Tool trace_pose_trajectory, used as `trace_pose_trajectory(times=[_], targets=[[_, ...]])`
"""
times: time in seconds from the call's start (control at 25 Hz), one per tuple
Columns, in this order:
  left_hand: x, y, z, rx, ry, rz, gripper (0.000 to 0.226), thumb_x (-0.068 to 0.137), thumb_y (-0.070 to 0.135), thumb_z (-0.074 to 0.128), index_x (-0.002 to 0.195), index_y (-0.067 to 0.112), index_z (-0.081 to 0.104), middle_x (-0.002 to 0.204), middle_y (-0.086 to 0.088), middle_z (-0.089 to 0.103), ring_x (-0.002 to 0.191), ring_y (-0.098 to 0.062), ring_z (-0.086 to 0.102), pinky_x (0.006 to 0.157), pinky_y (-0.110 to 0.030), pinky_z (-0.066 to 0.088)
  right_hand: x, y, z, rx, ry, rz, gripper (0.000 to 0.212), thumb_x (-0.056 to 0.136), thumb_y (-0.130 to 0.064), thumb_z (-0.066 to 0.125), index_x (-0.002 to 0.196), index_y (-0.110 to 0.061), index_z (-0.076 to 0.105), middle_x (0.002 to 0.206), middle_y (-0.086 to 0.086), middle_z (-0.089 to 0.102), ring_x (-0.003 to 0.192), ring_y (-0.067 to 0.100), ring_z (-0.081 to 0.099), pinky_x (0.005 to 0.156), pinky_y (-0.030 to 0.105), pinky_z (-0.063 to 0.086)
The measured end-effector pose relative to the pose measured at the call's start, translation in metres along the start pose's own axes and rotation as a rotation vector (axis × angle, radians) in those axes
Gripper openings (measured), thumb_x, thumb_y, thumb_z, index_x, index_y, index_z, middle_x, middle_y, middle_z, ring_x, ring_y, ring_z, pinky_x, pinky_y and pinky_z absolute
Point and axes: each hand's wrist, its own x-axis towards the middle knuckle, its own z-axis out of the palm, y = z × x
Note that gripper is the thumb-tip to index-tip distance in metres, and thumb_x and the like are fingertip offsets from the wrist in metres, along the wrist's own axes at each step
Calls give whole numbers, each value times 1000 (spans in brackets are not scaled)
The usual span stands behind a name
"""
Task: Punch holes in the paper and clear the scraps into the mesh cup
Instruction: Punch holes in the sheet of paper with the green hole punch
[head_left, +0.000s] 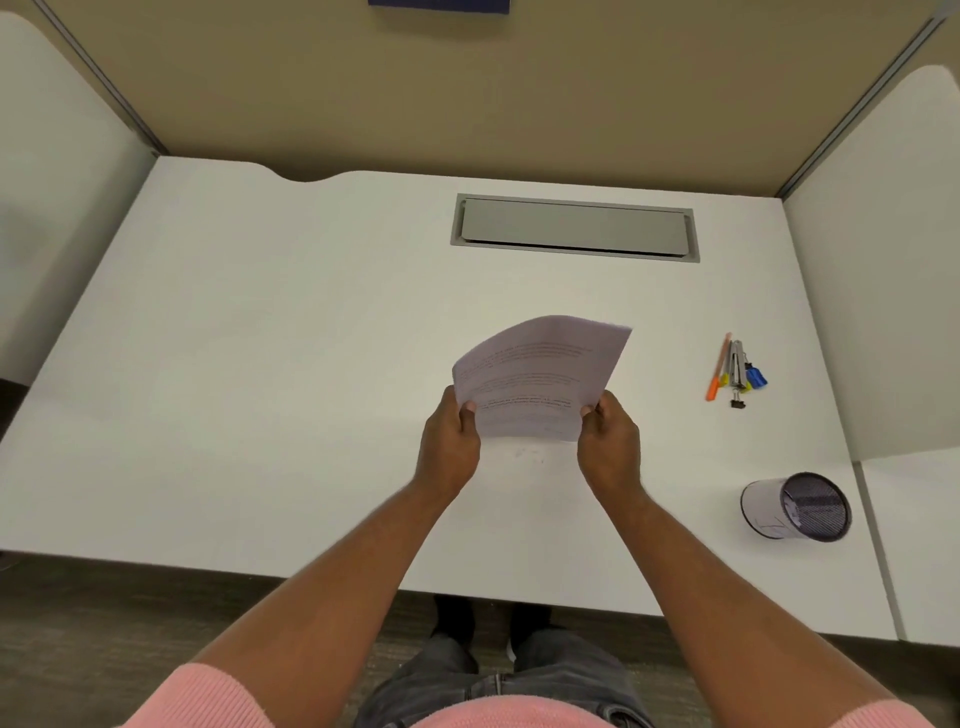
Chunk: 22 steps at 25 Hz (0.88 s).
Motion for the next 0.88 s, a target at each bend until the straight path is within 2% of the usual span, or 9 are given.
trace_pose_trajectory(times=[0.12, 0.24, 0.36, 0.44, 0.52, 0.6, 0.68, 0.76, 0.88], targets=[[9, 4, -16, -89, 72, 35, 23, 108, 20, 41, 127, 22, 54, 109, 6, 69, 101, -10, 63, 86, -31, 53, 3, -18, 8, 73, 64, -64, 30, 99, -6, 45, 85, -32, 54, 81, -26, 63, 75, -2, 58, 64, 7, 42], [22, 4, -40, -121, 164, 63, 18, 107, 24, 43, 121, 22, 54, 103, 19, 67, 96, 3, 62, 78, -21, 51, 10, -37, 28, 104, 75, -111, 19, 97, -7, 47, 87, -22, 55, 81, -15, 62, 73, 5, 54, 67, 17, 43], [37, -2, -67, -106, 259, 55, 14, 107, 22, 43, 120, 20, 50, 104, 24, 63, 92, 14, 61, 69, -4, 47, 15, -55, 58, 130, 38, -103, 16, 97, -7, 49, 99, -17, 62, 99, -5, 69, 89, 15, 63, 76, 27, 50], [49, -12, -85, -85, 321, 10, 18, 107, 18, 43, 124, 18, 48, 105, 24, 60, 92, 18, 59, 70, 1, 43, 17, -65, 82, 131, 11, -74, 21, 97, -6, 54, 109, -18, 67, 106, -6, 71, 93, 13, 65, 81, 24, 51], [59, -27, -103, -61, 361, -51, 22, 106, 15, 43, 128, 16, 45, 108, 13, 62, 93, 8, 62, 73, -4, 44, 17, -71, 106, 128, -38, -53, 24, 95, -6, 58, 113, -18, 68, 104, -9, 72, 88, -2, 64, 79, 13, 48], [68, -47, -118, -25, 376, -138, 25, 106, 11, 42, 131, 14, 44, 115, 2, 63, 98, -14, 62, 80, -20, 45, 15, -73, 129, 129, -106, -4, 25, 94, -4, 60, 114, -17, 69, 101, -9, 72, 84, -7, 63, 78, 11, 48], [74, -68, -130, 32, 358, -219, 29, 105, 8, 41, 133, 12, 45, 118, -6, 64, 99, -22, 59, 85, -27, 42, 12, -70, 148, 109, -179, 73, 26, 94, -5, 62, 115, -18, 70, 98, -7, 72, 86, 5, 66, 81, 24, 54], [79, -90, -140, 96, 330, -266, 30, 104, 6, 41, 133, 10, 48, 116, -7, 65, 96, -23, 58, 84, -28, 41, 8, -66, 167, 83, -240, 139, 26, 94, -7, 63, 116, -19, 71, 96, -7, 71, 88, 16, 68, 82, 40, 59], [87, -117, -150, 156, 306, -300, 29, 103, 4, 44, 128, 9, 56, 107, -3, 64, 93, -21, 57, 82, -25, 39, 7, -59, 193, 70, -286, 212, 27, 94, -10, 64, 117, -21, 70, 95, -8, 70, 92, 20, 70, 81, 49, 61]])
